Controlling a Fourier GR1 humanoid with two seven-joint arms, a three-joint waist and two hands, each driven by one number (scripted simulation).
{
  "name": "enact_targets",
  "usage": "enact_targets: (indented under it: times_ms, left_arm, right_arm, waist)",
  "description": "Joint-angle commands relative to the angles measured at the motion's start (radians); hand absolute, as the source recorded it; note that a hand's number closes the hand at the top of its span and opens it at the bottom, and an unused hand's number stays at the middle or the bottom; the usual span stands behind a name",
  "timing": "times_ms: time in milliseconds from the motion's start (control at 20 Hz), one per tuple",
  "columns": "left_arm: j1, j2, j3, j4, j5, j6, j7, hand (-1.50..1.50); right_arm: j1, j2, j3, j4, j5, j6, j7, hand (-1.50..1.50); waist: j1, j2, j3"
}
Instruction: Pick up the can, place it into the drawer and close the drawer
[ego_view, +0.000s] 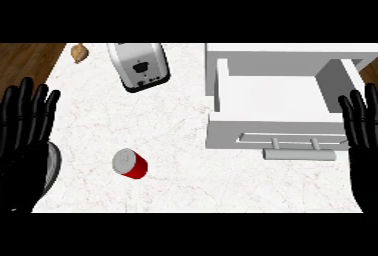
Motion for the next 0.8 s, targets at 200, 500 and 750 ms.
enact_targets:
  times_ms: [200, 500, 750]
  left_arm:
    - [0.126, 0.034, -0.057, -0.122, 0.133, -0.156, 0.003, -1.50]
    - [0.227, 0.072, -0.096, -0.119, 0.044, -0.098, 0.297, -1.50]
    - [0.351, 0.081, -0.085, -0.284, 0.070, -0.125, 0.348, -1.50]
  right_arm:
    - [-0.052, -0.012, 0.025, 0.031, 0.001, 0.031, 0.017, -1.50]
    - [0.062, -0.008, -0.064, 0.027, 0.033, -0.073, 0.222, -1.50]
    - [0.182, -0.014, -0.121, -0.026, -0.046, -0.007, 0.161, -1.50]
  waist:
    - [-0.010, -0.001, -0.014]
    - [-0.016, -0.002, -0.013]
    - [-0.017, -0.002, -0.013]
